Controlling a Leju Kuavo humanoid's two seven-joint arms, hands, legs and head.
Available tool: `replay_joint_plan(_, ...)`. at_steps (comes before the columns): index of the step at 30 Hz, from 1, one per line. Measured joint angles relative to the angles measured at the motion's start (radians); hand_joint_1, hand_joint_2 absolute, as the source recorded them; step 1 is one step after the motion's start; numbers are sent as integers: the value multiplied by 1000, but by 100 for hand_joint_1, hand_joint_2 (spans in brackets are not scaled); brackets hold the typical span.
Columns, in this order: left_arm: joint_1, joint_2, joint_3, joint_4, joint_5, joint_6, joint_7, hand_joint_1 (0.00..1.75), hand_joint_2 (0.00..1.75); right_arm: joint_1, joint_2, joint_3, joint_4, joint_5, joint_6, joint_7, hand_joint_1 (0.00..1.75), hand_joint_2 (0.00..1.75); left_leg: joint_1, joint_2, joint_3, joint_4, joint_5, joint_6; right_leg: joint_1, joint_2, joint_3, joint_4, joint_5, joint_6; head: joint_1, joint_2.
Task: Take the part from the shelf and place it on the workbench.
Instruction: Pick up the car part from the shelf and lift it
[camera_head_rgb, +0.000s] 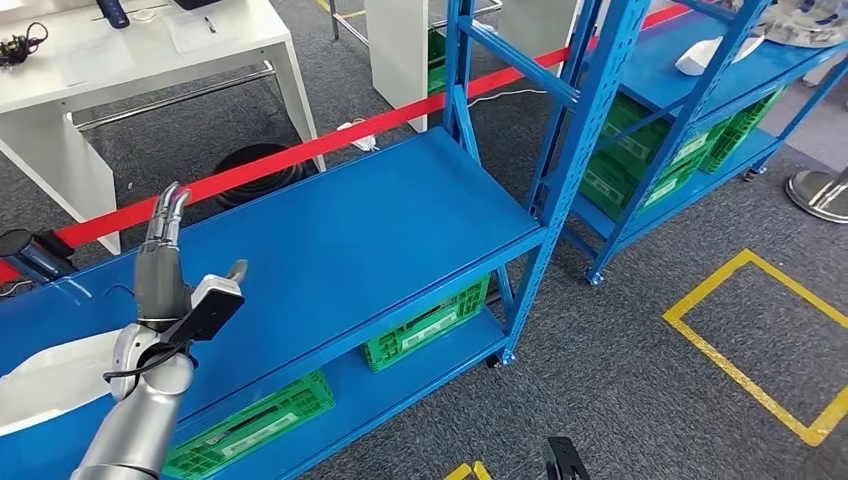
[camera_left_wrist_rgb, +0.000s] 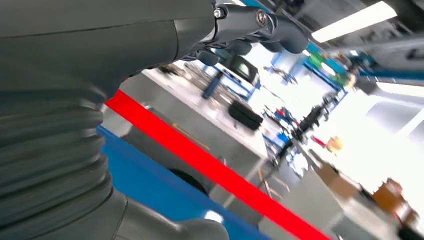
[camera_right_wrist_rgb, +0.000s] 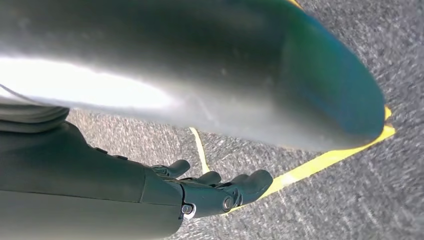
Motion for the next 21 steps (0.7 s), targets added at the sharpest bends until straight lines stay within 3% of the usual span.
replay_joint_plan(1, -7, 0, -8, 9, -8, -17, 10, 0, 175, 1, 0, 0, 0, -1, -1, -2, 0, 0, 2, -2, 1, 1, -2, -6, -2, 8, 1, -3, 3, -5, 0, 0)
replay_joint_plan(3, -30, 0, -25, 38, -35, -48, 41, 0, 175, 1, 1, -1, 0, -3, -6, -9, 0, 0, 6, -41, -16, 40, -31, -18, -9, 20, 3, -10, 8, -16, -2, 0)
replay_joint_plan(5, -55, 1, -42, 87, -62, -56, 76, 0, 175, -2, 3, -2, 0, -2, -14, -14, 0, 0, 11, -93, -68, 152, -89, -27, -11, 29, 2, -11, 11, -22, -4, 0)
replay_joint_plan(6, -63, 1, -50, 116, -74, -52, 92, 0, 175, -3, 4, -2, 0, 0, -16, -14, 0, 0, 12, -104, -99, 216, -114, -30, -12, 36, 1, -11, 12, -23, -4, 0)
replay_joint_plan(7, -69, 2, -56, 144, -87, -48, 110, 0, 175, -3, 5, -3, 0, 2, -17, -14, 0, 0, 12, -108, -120, 260, -123, -31, -12, 44, 1, -11, 12, -23, -4, 0)
replay_joint_plan(8, -73, 4, -63, 169, -100, -43, 127, 0, 175, -2, 5, -4, 0, 3, -18, -13, 0, 0, 13, -109, -128, 271, -115, -31, -12, 52, 1, -10, 12, -24, -4, 0)
replay_joint_plan(9, -79, 5, -69, 191, -113, -41, 147, 0, 175, -1, 6, -5, 0, 4, -19, -13, 0, 0, 13, -109, -117, 242, -87, -30, -12, 59, 1, -9, 12, -23, -4, 0)
replay_joint_plan(11, -98, 7, -80, 229, -143, -47, 196, 0, 175, 0, 6, -9, 0, 8, -20, -12, 0, 0, 13, -112, -59, 112, -19, -23, -11, 69, 1, -7, 12, -20, -4, 0)
replay_joint_plan(13, -117, 8, -95, 262, -178, -62, 255, 0, 175, -1, 6, -13, 0, 11, -21, -10, 0, 0, 11, -117, -16, 13, 12, -14, -8, 74, -2, -5, 13, -12, -3, 0)
replay_joint_plan(17, -123, 7, -117, 299, -231, -60, 343, 0, 0, 2, 6, -17, 0, 14, -24, -1, 0, 0, 7, -119, -11, -9, 16, -5, -6, 76, -6, -10, 20, -10, -1, 0)
replay_joint_plan(21, -118, 6, -123, 308, -253, -10, 380, 0, 0, 1, 7, -18, 0, 20, -25, 0, 0, 0, 5, -121, -13, -9, 18, 3, -8, 75, -3, -18, 25, -1, 0, 0)
